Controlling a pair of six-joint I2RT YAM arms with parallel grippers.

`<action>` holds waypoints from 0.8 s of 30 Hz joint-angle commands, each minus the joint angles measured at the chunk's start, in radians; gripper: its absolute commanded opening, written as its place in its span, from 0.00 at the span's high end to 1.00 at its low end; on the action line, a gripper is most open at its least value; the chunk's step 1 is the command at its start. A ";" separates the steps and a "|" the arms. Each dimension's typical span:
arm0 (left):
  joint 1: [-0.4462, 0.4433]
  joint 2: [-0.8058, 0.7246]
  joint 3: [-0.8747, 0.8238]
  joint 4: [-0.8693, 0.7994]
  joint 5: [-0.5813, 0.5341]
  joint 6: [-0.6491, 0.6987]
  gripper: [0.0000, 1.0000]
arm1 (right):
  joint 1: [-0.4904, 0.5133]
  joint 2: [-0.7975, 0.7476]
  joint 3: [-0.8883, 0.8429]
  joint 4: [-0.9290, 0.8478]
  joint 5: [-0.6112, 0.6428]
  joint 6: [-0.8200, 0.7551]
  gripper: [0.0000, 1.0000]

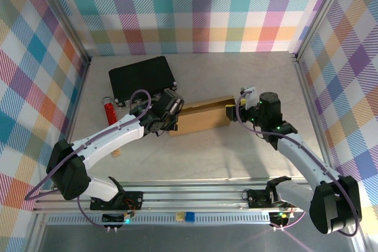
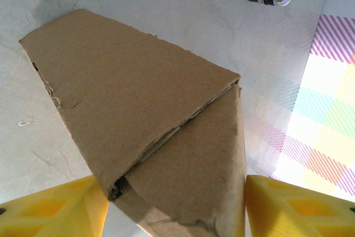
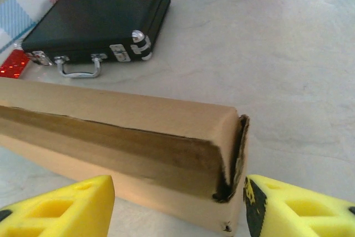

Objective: Fold the paper box

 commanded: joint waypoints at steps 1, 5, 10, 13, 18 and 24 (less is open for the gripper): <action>-0.009 0.012 -0.023 -0.069 -0.028 -0.044 0.37 | 0.007 -0.055 0.052 -0.068 -0.067 0.081 0.35; -0.008 0.014 -0.023 -0.071 -0.029 -0.039 0.37 | 0.007 -0.120 0.060 -0.094 -0.085 0.178 0.29; -0.008 0.014 -0.026 -0.070 -0.034 -0.028 0.37 | 0.002 -0.157 0.119 -0.148 0.034 0.350 0.26; -0.008 0.014 -0.029 -0.066 -0.037 -0.027 0.37 | -0.006 -0.084 0.239 -0.302 0.091 0.462 0.26; -0.008 0.016 -0.026 -0.066 -0.038 -0.021 0.38 | -0.069 0.137 0.495 -0.633 -0.036 0.630 0.25; -0.010 0.014 -0.029 -0.066 -0.041 -0.016 0.38 | -0.141 0.319 0.579 -0.749 -0.271 0.774 0.27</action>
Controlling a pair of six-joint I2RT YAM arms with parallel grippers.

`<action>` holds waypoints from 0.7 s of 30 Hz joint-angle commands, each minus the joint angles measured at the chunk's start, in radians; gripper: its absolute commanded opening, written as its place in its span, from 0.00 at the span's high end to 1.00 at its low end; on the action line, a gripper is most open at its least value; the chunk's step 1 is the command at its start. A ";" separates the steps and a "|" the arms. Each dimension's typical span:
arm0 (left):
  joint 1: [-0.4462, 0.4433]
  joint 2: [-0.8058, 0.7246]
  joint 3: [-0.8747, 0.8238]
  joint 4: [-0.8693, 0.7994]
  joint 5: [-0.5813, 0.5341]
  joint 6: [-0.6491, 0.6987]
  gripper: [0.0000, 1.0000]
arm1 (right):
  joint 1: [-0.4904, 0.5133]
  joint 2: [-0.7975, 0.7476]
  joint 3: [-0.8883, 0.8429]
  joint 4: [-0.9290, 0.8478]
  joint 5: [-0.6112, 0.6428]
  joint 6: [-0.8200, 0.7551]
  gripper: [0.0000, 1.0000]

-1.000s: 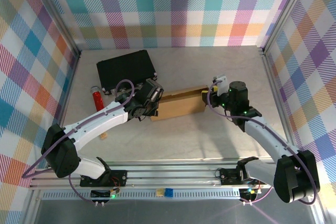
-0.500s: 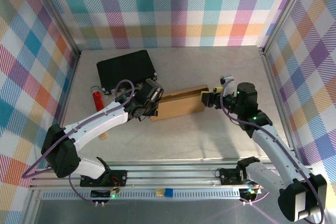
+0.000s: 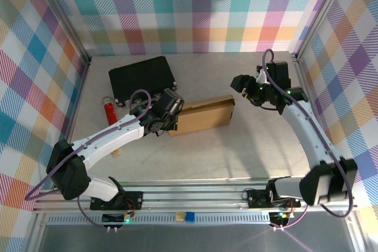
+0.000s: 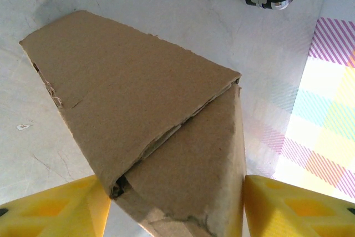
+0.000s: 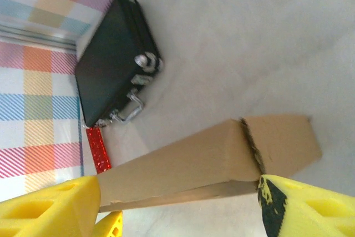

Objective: Fold the paper box

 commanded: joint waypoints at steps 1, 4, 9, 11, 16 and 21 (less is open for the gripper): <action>-0.010 0.014 -0.030 -0.066 -0.029 -0.016 0.38 | -0.022 0.050 0.019 -0.149 -0.156 0.118 0.27; -0.008 0.014 -0.033 -0.058 -0.028 -0.015 0.38 | -0.030 0.072 0.015 -0.187 -0.154 0.110 0.31; -0.009 0.012 -0.035 -0.055 -0.027 -0.007 0.38 | -0.034 0.095 -0.034 -0.183 -0.159 0.083 0.32; -0.010 0.012 -0.039 -0.050 -0.024 -0.006 0.38 | -0.034 0.110 -0.049 -0.159 -0.168 0.087 0.32; -0.008 0.011 -0.049 -0.038 -0.024 -0.006 0.39 | -0.045 0.147 -0.051 -0.117 -0.164 0.097 0.36; -0.010 0.005 -0.054 -0.034 -0.025 -0.003 0.41 | -0.058 0.166 -0.037 -0.104 -0.196 0.112 0.48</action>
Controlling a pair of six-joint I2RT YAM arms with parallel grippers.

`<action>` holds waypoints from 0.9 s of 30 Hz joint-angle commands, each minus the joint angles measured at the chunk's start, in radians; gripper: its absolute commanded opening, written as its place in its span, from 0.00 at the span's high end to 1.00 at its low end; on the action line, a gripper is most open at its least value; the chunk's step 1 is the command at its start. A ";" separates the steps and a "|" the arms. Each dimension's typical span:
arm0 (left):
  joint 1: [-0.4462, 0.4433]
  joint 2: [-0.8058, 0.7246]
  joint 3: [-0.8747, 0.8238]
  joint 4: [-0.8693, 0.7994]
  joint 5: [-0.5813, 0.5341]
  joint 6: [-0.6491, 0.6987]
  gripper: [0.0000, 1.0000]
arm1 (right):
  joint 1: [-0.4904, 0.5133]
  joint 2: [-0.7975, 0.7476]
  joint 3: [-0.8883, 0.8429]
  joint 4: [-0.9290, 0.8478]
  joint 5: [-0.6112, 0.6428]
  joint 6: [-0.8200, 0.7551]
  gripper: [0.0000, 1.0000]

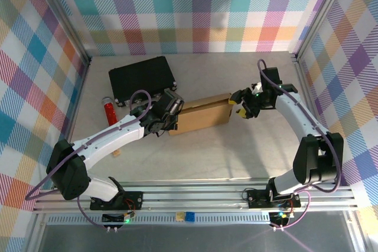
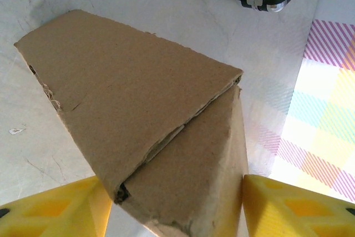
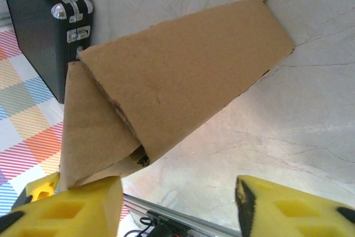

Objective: Fold the paper box

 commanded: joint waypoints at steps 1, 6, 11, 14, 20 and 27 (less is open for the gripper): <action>-0.009 0.004 -0.039 -0.061 -0.015 -0.004 0.41 | -0.010 -0.004 0.011 0.026 -0.047 0.023 0.48; -0.009 0.002 -0.042 -0.059 -0.016 -0.003 0.41 | -0.011 -0.083 0.032 0.065 -0.076 0.048 0.45; -0.009 0.002 -0.044 -0.058 -0.016 -0.004 0.41 | -0.014 -0.090 -0.001 0.142 -0.115 0.125 0.30; -0.009 0.001 -0.044 -0.060 -0.018 -0.004 0.42 | -0.016 -0.036 -0.006 0.181 -0.133 0.157 0.30; -0.009 0.002 -0.047 -0.053 -0.017 -0.004 0.42 | -0.020 0.049 -0.028 0.124 -0.081 0.111 0.45; -0.009 -0.001 -0.053 -0.048 -0.022 -0.004 0.42 | -0.022 0.071 -0.068 0.150 -0.050 0.114 0.73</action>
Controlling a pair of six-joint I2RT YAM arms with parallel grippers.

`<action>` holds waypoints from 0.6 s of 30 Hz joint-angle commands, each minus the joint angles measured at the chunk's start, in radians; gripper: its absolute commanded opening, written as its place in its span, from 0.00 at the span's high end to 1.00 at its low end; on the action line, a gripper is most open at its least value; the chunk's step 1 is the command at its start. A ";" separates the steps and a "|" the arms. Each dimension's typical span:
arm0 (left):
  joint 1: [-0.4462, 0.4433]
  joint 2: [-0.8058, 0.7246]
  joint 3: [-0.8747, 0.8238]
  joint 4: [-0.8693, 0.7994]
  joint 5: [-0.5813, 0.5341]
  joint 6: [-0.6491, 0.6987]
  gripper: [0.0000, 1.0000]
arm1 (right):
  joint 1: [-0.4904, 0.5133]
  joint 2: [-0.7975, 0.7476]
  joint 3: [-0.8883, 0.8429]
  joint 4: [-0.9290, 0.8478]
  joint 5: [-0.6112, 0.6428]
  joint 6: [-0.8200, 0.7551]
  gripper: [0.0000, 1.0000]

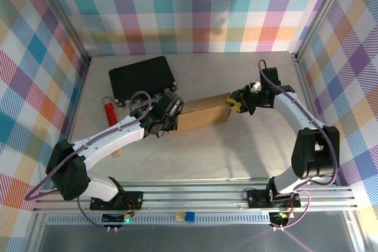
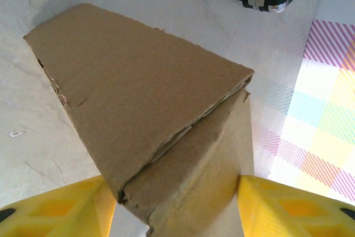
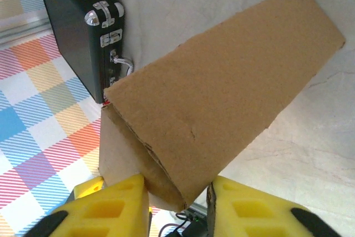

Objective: Fold the paper box

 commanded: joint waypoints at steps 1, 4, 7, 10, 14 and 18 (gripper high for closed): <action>-0.007 0.005 -0.030 -0.068 -0.020 -0.003 0.42 | -0.008 0.021 -0.032 -0.021 0.065 -0.010 0.73; -0.003 -0.003 -0.037 -0.038 -0.021 0.022 0.41 | -0.008 0.024 -0.029 -0.027 0.069 -0.013 0.72; 0.017 -0.027 -0.051 0.017 0.001 0.069 0.34 | -0.008 0.027 -0.025 -0.033 0.072 -0.012 0.72; 0.048 -0.047 -0.009 -0.016 0.082 0.136 0.25 | -0.008 0.036 -0.016 -0.035 0.072 -0.011 0.71; 0.074 -0.105 0.045 -0.178 0.199 0.178 0.19 | -0.008 0.052 0.004 -0.044 0.078 -0.012 0.71; 0.103 -0.223 0.048 -0.330 0.258 0.189 0.17 | -0.009 0.064 0.023 -0.067 0.095 -0.038 0.71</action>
